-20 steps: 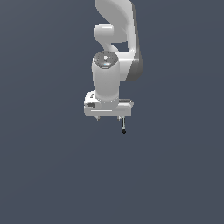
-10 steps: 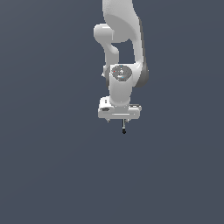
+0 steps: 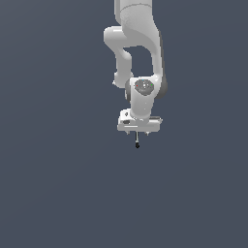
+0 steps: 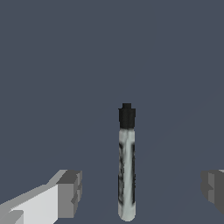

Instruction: Pick up the object and move it to a goal position.

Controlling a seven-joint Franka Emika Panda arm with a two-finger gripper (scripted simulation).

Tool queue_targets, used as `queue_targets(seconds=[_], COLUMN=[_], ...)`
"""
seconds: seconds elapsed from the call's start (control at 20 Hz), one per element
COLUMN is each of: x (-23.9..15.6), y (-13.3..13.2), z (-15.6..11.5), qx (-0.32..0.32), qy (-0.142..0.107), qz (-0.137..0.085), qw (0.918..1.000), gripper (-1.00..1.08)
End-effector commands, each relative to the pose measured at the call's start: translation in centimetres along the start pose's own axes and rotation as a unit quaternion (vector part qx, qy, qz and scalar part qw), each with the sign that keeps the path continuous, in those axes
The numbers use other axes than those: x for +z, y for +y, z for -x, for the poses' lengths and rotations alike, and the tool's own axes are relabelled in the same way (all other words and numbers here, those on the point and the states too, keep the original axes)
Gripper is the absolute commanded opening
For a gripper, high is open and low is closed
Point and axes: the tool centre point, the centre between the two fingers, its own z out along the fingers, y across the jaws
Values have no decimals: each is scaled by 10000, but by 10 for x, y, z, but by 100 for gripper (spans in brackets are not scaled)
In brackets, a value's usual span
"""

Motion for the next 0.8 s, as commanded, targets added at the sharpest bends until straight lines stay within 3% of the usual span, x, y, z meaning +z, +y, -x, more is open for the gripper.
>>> queue_targets(seconds=[0.0,0.35,0.75], x=[4,9,42], y=[-3,-3,-4], z=[4,4,5], qx=[9,4,6], qy=[4,-1,1], qz=[0,0,0], qw=[10000,10000,10000], gripper=[100,100,100])
